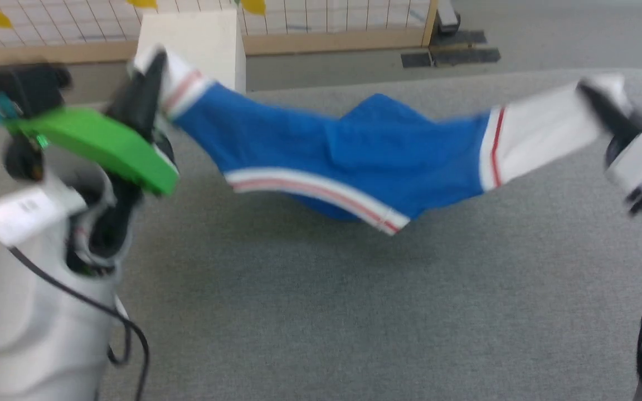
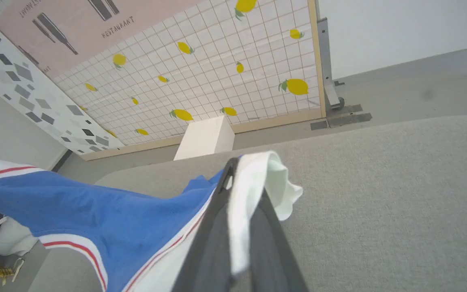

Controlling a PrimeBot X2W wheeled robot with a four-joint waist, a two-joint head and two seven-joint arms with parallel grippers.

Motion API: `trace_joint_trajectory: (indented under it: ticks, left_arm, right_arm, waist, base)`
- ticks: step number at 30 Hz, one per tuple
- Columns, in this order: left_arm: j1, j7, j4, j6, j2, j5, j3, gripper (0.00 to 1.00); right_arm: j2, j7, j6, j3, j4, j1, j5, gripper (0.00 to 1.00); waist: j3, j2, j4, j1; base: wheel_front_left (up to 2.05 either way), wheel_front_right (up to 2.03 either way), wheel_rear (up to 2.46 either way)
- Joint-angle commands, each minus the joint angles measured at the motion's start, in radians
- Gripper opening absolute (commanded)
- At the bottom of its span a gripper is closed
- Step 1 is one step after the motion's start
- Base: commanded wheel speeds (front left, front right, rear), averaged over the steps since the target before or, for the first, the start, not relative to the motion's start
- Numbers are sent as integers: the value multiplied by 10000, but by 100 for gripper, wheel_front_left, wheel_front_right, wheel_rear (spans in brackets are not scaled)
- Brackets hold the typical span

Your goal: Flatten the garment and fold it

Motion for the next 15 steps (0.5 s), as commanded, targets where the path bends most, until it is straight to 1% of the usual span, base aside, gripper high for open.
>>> trace_joint_trajectory:
  ticks: [1,5,8,11,15]
  left_arm:
    - [-517,128,-94,-32,130,-41,87,0]
    - [-1769,435,-40,-11,432,-77,311,0]
    - [-2630,639,238,54,684,26,416,0]
    - [-3324,831,687,142,881,121,481,0]
    - [-4152,1117,1449,267,1250,327,546,0]
  right_arm:
    - [-7,144,60,-134,-81,-534,236,0]
    - [-7,334,60,-574,129,-1941,670,0]
    - [-7,368,60,-835,520,-2969,749,0]
    - [-7,209,60,-1059,1115,-3834,740,0]
    - [-7,-3,60,-1178,2170,-4922,375,0]
  waist:
    - [-403,0,113,0]
    - [-630,0,272,0]
    - [-661,0,396,0]
    - [-586,0,505,0]
    - [-187,0,600,0]
  base:
    - [0,0,0]
    - [0,0,0]
    - [0,0,0]
    - [0,0,0]
    - [0,0,0]
